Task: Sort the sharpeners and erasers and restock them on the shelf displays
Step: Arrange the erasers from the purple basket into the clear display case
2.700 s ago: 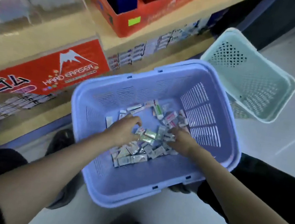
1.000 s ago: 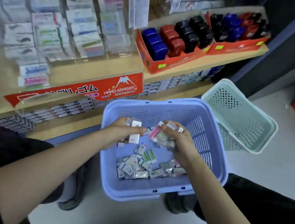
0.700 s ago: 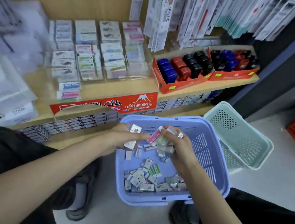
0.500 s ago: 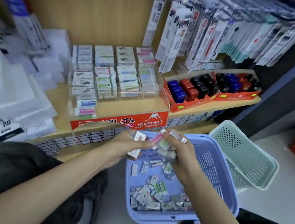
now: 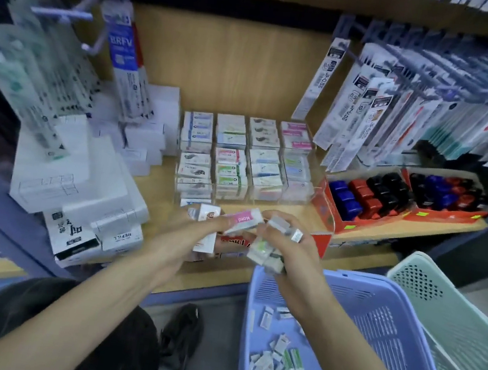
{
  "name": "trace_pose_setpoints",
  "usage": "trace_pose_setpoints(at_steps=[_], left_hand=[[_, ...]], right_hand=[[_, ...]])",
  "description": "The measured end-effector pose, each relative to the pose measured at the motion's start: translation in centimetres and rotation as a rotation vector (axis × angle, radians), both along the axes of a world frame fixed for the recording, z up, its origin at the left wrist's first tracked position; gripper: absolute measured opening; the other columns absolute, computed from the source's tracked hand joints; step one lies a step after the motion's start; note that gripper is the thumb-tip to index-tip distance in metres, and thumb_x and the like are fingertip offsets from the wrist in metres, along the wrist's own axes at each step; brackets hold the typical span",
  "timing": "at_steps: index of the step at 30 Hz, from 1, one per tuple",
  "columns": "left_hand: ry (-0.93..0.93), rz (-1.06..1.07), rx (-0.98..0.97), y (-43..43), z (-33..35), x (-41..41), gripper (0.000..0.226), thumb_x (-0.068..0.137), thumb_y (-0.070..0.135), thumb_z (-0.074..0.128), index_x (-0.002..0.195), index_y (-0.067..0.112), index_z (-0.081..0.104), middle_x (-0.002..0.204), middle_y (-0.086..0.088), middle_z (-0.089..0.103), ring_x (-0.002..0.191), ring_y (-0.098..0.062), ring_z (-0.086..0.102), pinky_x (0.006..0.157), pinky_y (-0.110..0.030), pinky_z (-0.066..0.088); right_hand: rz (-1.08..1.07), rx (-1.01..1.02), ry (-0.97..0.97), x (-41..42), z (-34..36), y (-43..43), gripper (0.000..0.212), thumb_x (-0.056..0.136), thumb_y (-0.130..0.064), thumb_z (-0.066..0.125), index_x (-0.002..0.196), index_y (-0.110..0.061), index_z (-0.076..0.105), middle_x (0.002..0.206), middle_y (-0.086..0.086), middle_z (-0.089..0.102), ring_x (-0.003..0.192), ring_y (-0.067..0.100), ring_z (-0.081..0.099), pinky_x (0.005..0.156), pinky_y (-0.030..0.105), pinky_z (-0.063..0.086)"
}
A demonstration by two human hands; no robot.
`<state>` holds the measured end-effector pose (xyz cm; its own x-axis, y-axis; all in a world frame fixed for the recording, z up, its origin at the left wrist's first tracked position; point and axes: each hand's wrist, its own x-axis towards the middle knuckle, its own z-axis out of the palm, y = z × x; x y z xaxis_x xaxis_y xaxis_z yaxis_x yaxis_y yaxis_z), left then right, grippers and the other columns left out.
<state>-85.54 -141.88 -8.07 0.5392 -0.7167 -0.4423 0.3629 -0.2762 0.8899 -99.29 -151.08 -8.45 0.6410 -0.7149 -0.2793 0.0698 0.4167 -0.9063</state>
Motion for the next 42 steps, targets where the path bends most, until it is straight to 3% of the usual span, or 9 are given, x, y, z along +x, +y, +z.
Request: trace_pose_setpoints(at_steps=[5,10,16,20,25,28,33,38,42], left_hand=[[-0.088,-0.049,0.015,1.8,0.3,4.4,0.015,0.078,0.012,0.072,0.092,0.014,0.068,0.078,-0.003,0.074,0.063,-0.011,0.067,0.059,-0.022,0.053],[-0.204,-0.191,-0.004,2.3,0.3,6.2,0.017,0.079,0.002,0.070,0.088,0.015,0.065,0.059,0.006,0.068,0.051,-0.003,0.060,0.046,-0.014,0.045],[-0.244,-0.064,0.023,2.3,-0.9,7.9,0.017,0.076,0.013,0.076,0.091,0.011,0.067,0.063,0.002,0.069,0.054,-0.007,0.060,0.048,-0.017,0.046],[-0.255,0.052,0.048,2.3,-1.5,9.2,0.045,0.066,0.030,0.083,0.103,0.011,0.067,0.094,-0.004,0.073,0.080,-0.013,0.065,0.061,-0.023,0.048],[-0.242,0.069,0.043,2.1,-1.6,9.3,0.027,0.070,0.022,0.080,0.093,0.014,0.068,0.078,0.002,0.070,0.065,-0.008,0.063,0.052,-0.016,0.047],[-0.246,0.082,0.072,2.0,-2.0,9.6,0.063,0.055,0.039,0.086,0.109,0.015,0.064,0.098,-0.003,0.067,0.084,-0.016,0.063,0.062,-0.023,0.046],[-0.249,0.094,0.086,2.2,-1.9,9.5,0.052,0.064,0.031,0.084,0.109,0.016,0.063,0.090,0.000,0.067,0.075,-0.012,0.062,0.061,-0.020,0.046],[-0.260,0.080,0.109,2.6,-1.7,9.6,0.104,0.032,0.067,0.083,0.121,0.018,0.058,0.122,-0.008,0.062,0.111,-0.025,0.059,0.099,-0.044,0.046],[-0.254,0.058,0.079,2.8,-1.7,9.6,0.079,0.040,0.057,0.084,0.107,0.020,0.063,0.104,-0.005,0.065,0.099,-0.024,0.060,0.091,-0.037,0.047]], right_hand=[[0.130,-0.561,0.284,1.7,-0.9,-1.1,0.041,0.085,-0.005,0.065,0.114,-0.033,0.064,0.117,-0.014,0.060,0.112,-0.002,0.053,0.091,0.015,0.044],[0.411,-0.857,0.347,4.4,-1.0,-1.9,0.038,0.083,-0.021,0.071,0.119,-0.027,0.062,0.118,-0.012,0.053,0.109,-0.010,0.047,0.092,0.000,0.029],[0.415,-1.024,0.486,7.2,-1.8,-3.0,0.036,0.081,-0.023,0.072,0.116,-0.019,0.064,0.097,-0.015,0.048,0.094,0.004,0.052,0.083,0.006,0.034],[0.463,-1.160,0.736,9.5,-1.7,-4.2,0.039,0.084,-0.027,0.069,0.122,-0.020,0.061,0.111,0.001,0.051,0.103,0.019,0.053,0.087,0.024,0.039],[0.503,-1.310,0.858,11.7,-2.3,-3.2,0.038,0.085,-0.035,0.066,0.120,-0.022,0.059,0.113,0.003,0.049,0.100,0.024,0.057,0.101,0.046,0.039],[0.478,-1.474,0.981,12.1,-3.1,-2.5,0.046,0.085,-0.041,0.065,0.120,-0.015,0.050,0.116,0.008,0.049,0.098,0.029,0.058,0.099,0.050,0.040],[0.404,-1.317,0.802,11.2,-3.3,-2.4,0.029,0.088,-0.023,0.062,0.114,-0.017,0.050,0.113,0.005,0.050,0.094,0.026,0.058,0.084,0.037,0.046],[0.232,-0.894,0.528,10.2,-1.9,-3.0,0.015,0.089,-0.014,0.055,0.097,-0.026,0.060,0.112,0.001,0.059,0.086,0.014,0.055,0.074,0.022,0.038],[0.729,-1.419,0.889,10.1,-0.8,-2.8,0.037,0.089,-0.017,0.051,0.122,-0.033,0.059,0.113,0.003,0.052,0.101,0.025,0.057,0.075,0.031,0.041]])
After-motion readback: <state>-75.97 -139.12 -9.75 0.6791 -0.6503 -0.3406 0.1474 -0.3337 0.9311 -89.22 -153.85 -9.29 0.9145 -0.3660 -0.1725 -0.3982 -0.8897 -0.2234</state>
